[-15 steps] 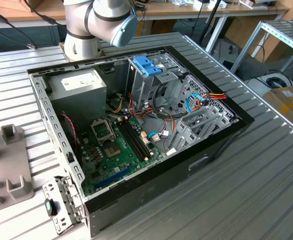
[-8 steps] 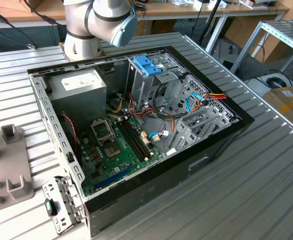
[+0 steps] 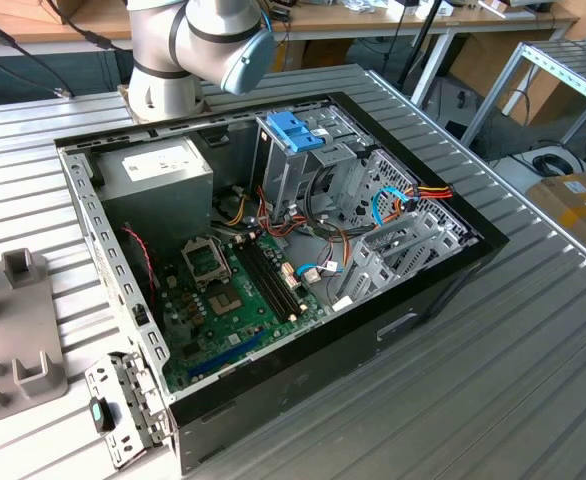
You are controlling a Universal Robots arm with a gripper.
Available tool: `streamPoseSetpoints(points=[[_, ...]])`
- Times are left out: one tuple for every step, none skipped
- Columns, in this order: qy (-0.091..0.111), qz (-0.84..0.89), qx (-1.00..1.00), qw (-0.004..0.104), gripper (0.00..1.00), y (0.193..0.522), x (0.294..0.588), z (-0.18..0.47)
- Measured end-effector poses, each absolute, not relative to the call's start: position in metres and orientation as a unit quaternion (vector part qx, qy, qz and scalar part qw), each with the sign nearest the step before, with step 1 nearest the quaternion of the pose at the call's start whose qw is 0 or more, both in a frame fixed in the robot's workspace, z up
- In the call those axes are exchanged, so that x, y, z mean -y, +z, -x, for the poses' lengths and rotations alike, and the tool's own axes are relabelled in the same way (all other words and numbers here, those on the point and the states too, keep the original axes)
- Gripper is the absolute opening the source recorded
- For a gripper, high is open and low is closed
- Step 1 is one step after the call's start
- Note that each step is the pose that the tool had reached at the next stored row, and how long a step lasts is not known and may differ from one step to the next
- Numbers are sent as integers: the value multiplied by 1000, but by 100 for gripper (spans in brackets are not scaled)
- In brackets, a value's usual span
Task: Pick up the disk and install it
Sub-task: 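Pick up the disk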
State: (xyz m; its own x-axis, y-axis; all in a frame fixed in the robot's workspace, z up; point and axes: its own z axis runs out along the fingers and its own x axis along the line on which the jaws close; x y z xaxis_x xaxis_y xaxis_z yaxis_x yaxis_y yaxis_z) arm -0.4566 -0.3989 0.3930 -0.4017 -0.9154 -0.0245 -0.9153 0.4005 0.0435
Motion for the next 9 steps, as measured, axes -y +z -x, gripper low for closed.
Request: streamPoseSetpoints(points=[[-25, -549, 836, 2, 10, 393, 399, 457], [-25, -551, 834, 2, 10, 393, 399, 457], [-25, -552, 833, 2, 10, 393, 399, 457], [-25, -554, 832, 2, 10, 393, 399, 457], [-25, -556, 831, 2, 10, 393, 399, 457], [-25, -559, 829, 2, 10, 393, 399, 457], [-25, -562, 827, 2, 10, 393, 399, 457], [-25, -564, 826, 2, 10, 393, 399, 457], [-25, -565, 825, 2, 10, 393, 399, 457]])
